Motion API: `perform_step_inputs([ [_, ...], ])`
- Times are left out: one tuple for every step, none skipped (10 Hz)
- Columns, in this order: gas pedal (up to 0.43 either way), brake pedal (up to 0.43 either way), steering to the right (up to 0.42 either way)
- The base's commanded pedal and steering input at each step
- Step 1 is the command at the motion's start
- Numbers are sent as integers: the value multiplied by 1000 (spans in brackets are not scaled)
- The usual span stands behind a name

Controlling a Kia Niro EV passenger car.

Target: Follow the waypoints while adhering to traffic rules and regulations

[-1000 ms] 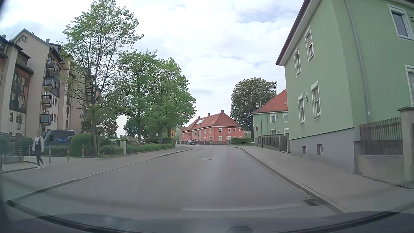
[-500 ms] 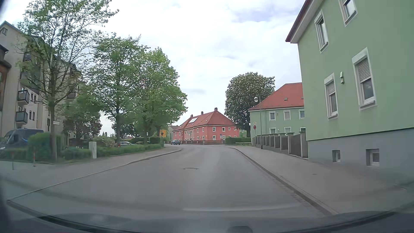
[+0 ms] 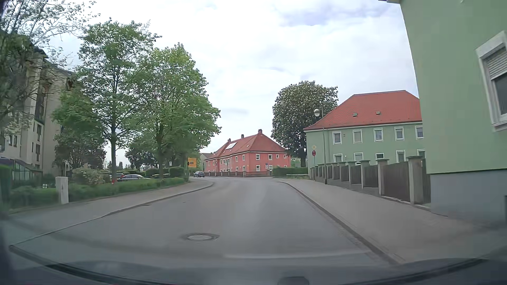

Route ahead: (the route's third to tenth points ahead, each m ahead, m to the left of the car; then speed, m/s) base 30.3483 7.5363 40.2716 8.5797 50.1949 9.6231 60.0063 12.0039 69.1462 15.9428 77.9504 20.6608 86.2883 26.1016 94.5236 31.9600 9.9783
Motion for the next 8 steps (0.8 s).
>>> perform_step_inputs([
  [248,0,2],
  [248,0,-3],
  [248,0,-7],
  [248,0,-10],
  [248,0,-11],
  [248,0,-11],
  [248,0,-11],
  [240,0,-11],
])
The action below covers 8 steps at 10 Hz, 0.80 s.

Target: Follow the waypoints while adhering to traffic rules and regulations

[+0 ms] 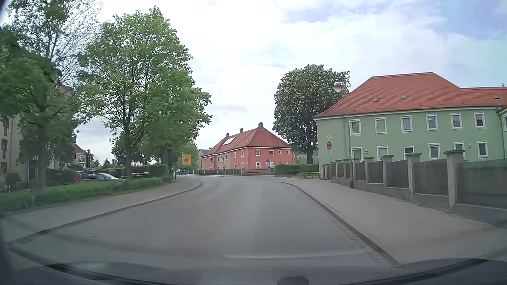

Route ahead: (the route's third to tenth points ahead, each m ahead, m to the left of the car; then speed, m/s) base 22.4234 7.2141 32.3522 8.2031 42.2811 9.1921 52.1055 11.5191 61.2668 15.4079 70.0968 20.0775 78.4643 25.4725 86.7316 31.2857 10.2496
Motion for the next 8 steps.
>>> perform_step_inputs([
  [240,0,-11],
  [240,0,-11],
  [240,0,-10],
  [240,0,-10],
  [240,0,-10],
  [240,0,-11],
  [240,0,-11],
  [240,0,-11],
])
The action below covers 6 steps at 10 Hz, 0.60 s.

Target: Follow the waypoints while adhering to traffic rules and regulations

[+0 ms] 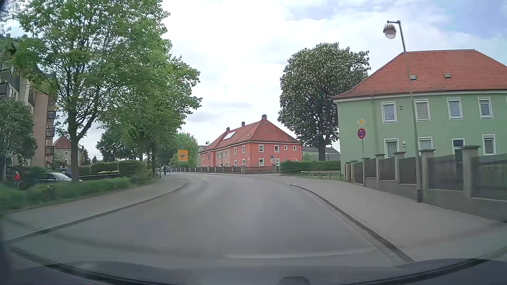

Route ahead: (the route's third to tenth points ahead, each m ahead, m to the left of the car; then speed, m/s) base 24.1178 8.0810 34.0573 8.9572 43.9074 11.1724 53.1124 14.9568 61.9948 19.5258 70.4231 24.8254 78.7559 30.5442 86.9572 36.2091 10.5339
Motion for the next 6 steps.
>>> perform_step_inputs([
  [240,0,-11],
  [240,0,-11],
  [240,0,-11],
  [67,0,-11],
  [59,0,-12],
  [79,0,-12],
])
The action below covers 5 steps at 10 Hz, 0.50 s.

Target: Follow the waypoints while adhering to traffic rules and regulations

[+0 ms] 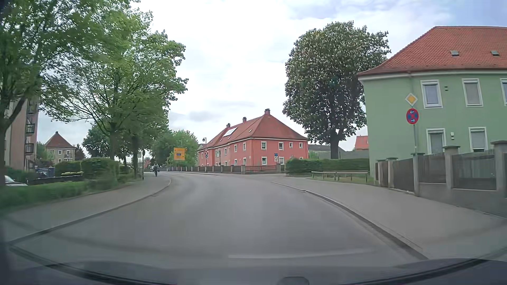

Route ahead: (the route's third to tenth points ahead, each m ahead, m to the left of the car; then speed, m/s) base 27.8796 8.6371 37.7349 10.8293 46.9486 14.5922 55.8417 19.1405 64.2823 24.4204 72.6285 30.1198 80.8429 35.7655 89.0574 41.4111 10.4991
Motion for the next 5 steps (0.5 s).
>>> perform_step_inputs([
  [79,0,-14],
  [98,0,-14],
  [130,0,-17],
  [157,0,-19],
  [189,0,-21],
])
